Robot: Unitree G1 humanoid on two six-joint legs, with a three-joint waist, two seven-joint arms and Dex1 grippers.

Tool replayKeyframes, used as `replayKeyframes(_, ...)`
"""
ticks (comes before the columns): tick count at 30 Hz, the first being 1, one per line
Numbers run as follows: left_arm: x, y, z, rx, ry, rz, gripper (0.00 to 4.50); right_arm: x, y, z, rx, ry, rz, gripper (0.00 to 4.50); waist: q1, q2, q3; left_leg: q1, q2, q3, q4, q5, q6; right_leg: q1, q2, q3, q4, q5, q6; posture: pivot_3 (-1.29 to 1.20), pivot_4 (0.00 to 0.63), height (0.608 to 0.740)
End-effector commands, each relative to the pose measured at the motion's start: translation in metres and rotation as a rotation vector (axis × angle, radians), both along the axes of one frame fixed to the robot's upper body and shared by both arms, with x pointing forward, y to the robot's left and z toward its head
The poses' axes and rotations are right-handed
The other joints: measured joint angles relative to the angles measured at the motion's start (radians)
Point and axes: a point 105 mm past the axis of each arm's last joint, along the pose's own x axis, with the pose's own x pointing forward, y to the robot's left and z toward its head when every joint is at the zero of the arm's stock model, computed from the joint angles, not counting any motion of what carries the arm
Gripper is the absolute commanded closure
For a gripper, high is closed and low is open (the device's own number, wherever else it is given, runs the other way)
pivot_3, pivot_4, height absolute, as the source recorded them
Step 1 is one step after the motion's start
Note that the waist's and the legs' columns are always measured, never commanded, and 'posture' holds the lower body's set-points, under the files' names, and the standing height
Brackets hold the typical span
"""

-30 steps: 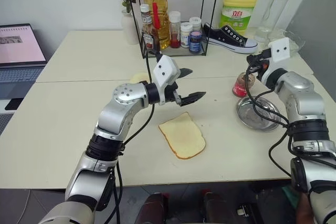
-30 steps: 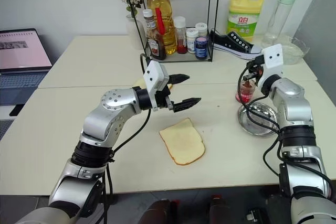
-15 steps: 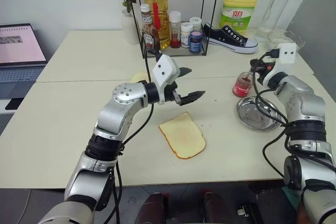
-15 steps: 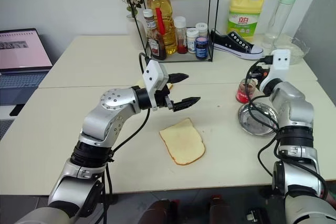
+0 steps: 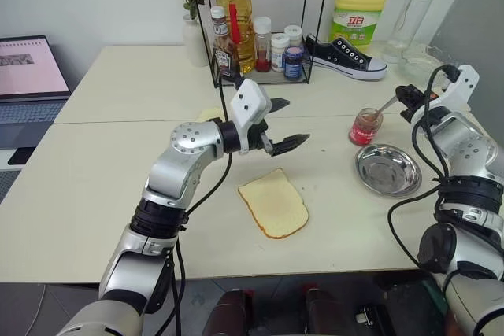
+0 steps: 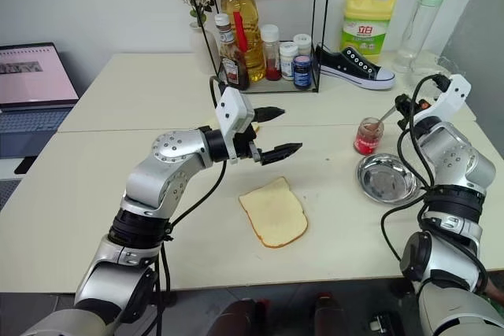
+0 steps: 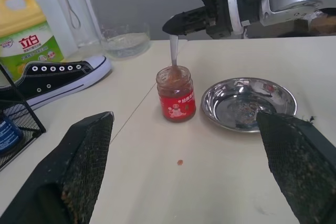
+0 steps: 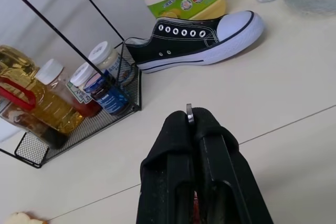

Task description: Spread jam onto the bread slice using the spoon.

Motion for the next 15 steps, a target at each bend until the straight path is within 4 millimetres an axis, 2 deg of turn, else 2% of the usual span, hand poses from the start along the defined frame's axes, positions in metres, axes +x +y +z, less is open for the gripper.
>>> replayKeyframes(1,-0.001,-0.003,0.013,-0.012,-0.056,-0.015,0.0,-0.004,-0.003,0.033,0.054,-0.103,-0.008,4.48,0.0,0.0,0.0,0.0,0.0,0.0,0.0,0.0,0.0,0.0,0.0,0.0,0.0,0.0,0.0,0.0,0.15,0.74)
replayKeyframes(6,0.0,-0.004,0.014,-0.011,-0.058,-0.02,0.0,-0.006,-0.008,0.033,0.082,-0.108,-0.027,4.48,0.0,0.0,0.0,0.0,0.0,0.0,0.0,0.0,0.0,0.0,0.0,0.0,0.0,0.0,0.0,0.0,0.15,0.74)
replayKeyframes(9,0.0,-0.004,0.014,-0.009,-0.058,-0.022,0.0,-0.007,-0.001,0.032,-0.12,-0.111,-0.014,4.48,-0.001,0.0,0.0,0.0,0.0,0.0,0.0,0.0,0.0,0.0,0.0,0.0,0.0,0.0,0.0,0.0,0.15,0.74)
replayKeyframes(15,-0.001,-0.004,0.013,-0.006,-0.057,-0.027,0.0,-0.007,0.019,0.031,-0.382,-0.153,0.03,4.48,-0.002,0.0,0.0,0.0,0.0,0.0,0.0,0.0,0.0,0.0,0.0,0.0,0.0,0.0,0.0,0.0,0.15,0.74)
